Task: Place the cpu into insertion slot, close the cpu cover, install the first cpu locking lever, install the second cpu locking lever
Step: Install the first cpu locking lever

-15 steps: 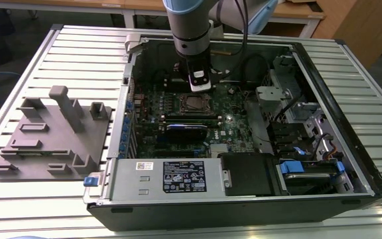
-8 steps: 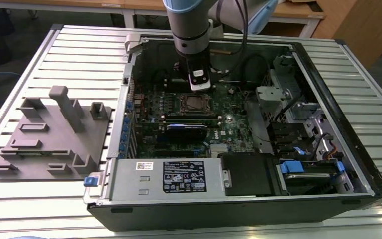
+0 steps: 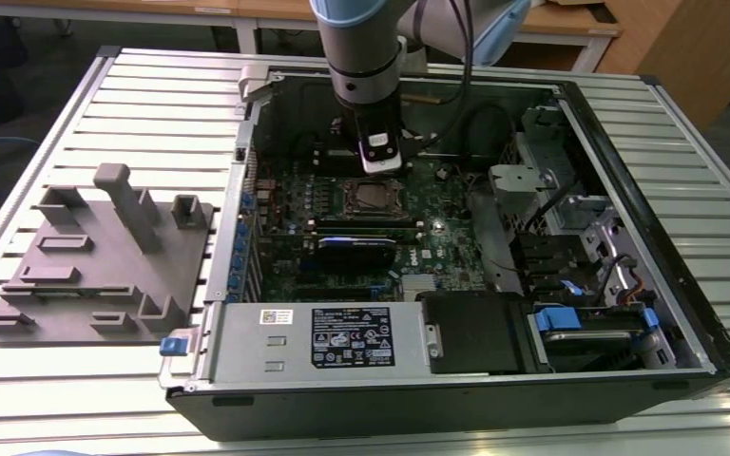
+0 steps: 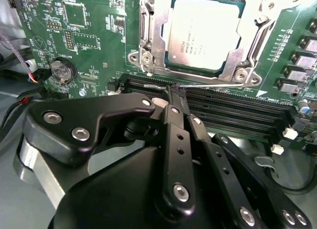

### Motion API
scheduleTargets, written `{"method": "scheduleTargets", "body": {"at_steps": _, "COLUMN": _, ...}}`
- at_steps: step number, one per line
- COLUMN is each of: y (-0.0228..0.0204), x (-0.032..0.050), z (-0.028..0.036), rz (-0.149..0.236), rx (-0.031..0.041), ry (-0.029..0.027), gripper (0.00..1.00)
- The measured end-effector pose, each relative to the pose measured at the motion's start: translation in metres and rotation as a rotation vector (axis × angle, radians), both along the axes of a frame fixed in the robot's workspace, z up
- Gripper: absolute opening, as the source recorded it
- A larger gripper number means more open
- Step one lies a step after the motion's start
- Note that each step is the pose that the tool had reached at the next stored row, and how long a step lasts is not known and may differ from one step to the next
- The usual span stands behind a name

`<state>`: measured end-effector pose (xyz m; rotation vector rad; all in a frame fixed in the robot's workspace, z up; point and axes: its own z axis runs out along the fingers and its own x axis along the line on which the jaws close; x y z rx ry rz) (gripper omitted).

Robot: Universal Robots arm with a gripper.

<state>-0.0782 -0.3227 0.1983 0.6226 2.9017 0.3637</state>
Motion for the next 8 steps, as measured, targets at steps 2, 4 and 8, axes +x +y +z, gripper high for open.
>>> {"method": "scheduleTargets", "body": {"at_steps": 2, "y": 0.0001, "x": 0.0000, "z": -0.0001, "rz": 0.000, "rx": 0.0012, "ry": -0.0002, "gripper": 0.10}}
{"method": "scheduleTargets", "body": {"at_steps": 4, "y": -0.0001, "x": -0.0001, "z": -0.0001, "rz": 0.000, "rx": 0.0051, "ry": -0.0019, "gripper": 0.10}}
{"method": "scheduleTargets", "body": {"at_steps": 8, "y": -0.0005, "x": 0.0000, "z": -0.0003, "rz": 0.000, "rx": 0.0179, "ry": -0.0068, "gripper": 0.10}}
